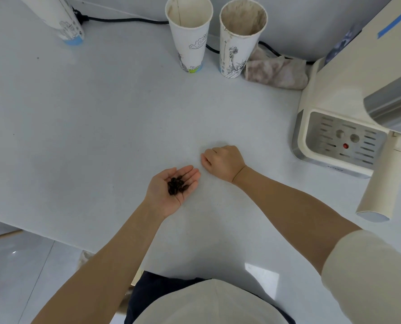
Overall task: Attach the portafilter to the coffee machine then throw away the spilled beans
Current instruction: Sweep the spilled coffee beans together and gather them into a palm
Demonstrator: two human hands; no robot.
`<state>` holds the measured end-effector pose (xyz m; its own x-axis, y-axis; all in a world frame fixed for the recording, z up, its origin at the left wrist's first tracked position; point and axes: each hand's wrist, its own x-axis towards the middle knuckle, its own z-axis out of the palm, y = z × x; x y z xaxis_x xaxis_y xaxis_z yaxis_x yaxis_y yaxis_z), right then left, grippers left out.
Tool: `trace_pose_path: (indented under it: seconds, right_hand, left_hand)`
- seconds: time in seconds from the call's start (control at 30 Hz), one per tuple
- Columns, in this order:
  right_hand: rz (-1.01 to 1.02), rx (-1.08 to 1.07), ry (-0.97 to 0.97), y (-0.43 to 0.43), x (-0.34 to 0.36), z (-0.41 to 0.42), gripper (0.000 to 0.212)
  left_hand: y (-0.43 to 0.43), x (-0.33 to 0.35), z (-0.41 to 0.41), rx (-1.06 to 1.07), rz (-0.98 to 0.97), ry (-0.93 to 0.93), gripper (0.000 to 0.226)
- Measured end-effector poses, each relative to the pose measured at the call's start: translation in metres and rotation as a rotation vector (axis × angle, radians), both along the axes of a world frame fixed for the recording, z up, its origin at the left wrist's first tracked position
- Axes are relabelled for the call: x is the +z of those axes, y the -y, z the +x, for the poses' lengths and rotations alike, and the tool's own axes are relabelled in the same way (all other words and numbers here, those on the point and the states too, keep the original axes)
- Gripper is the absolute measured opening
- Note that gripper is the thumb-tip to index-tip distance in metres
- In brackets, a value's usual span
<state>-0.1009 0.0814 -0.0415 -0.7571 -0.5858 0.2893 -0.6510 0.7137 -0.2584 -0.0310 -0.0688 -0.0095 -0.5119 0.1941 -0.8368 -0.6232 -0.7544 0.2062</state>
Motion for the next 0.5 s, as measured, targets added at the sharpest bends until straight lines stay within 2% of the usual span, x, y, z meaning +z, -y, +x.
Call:
trace_pose_path:
  seconds: [0.27, 0.4, 0.5]
  right_hand:
    - [-0.141, -0.076, 0.033, -0.007, 0.013, 0.008, 0.04]
    - [-0.252, -0.062, 0.039, 0.001, 0.029, 0.019, 0.039]
    - [-0.248, -0.034, 0.03, 0.009, 0.042, 0.03, 0.04]
  left_hand:
    - [-0.012, -0.002, -0.001, -0.037, 0.029, 0.0, 0.04]
    - [-0.022, 0.001, -0.002, -0.045, 0.033, -0.019, 0.049]
    - [-0.028, 0.006, -0.001, -0.044, 0.041, -0.054, 0.031]
